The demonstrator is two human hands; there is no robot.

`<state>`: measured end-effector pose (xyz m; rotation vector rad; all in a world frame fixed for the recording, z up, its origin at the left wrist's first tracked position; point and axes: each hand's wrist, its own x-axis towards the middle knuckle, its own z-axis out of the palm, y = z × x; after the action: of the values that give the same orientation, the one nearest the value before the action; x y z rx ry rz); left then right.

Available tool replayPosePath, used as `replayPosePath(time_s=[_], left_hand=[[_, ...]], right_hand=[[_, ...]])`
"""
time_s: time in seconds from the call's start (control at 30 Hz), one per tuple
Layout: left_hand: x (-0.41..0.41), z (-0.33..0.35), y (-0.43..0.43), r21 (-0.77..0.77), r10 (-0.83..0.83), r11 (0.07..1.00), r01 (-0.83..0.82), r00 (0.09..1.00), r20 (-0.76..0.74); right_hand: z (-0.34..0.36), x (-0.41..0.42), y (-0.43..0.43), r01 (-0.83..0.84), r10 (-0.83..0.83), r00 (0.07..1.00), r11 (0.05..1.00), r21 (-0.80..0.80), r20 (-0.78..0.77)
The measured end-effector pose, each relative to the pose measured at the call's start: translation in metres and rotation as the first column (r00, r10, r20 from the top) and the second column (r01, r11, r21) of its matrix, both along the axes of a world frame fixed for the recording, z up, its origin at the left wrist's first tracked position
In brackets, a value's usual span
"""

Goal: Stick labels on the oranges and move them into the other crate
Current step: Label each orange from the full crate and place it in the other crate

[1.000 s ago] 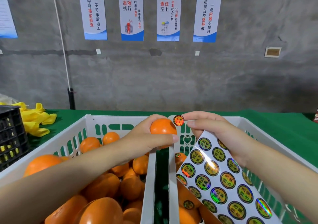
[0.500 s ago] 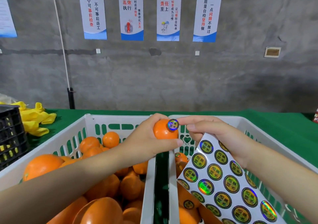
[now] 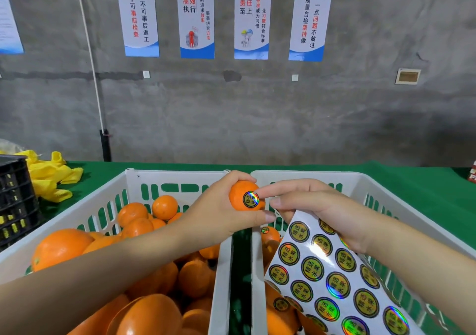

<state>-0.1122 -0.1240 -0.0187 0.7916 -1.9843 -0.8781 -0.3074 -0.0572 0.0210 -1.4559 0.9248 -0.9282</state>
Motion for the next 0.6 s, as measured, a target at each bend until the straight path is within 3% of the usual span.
replayPosePath(time_s=[0.17, 0.33, 0.6], left_hand=[[0.0004, -0.0006, 0.0, -0.031, 0.042, 0.999, -0.042, 0.999, 0.019], [-0.001, -0.001, -0.0008, 0.009, 0.035, 0.999, -0.034, 0.998, -0.06], [-0.0013, -0.0012, -0.004, 0.016, 0.095, 0.995, -0.095, 0.995, -0.042]], right_hand=[[-0.0005, 0.0005, -0.0012, 0.056, -0.056, 0.998, 0.998, -0.007, -0.018], [0.0019, 0.0004, 0.0024, 0.048, -0.048, 0.999, 0.999, -0.013, -0.021], [-0.0042, 0.0016, -0.0032, 0.135, -0.204, 0.947, 0.954, -0.267, -0.248]])
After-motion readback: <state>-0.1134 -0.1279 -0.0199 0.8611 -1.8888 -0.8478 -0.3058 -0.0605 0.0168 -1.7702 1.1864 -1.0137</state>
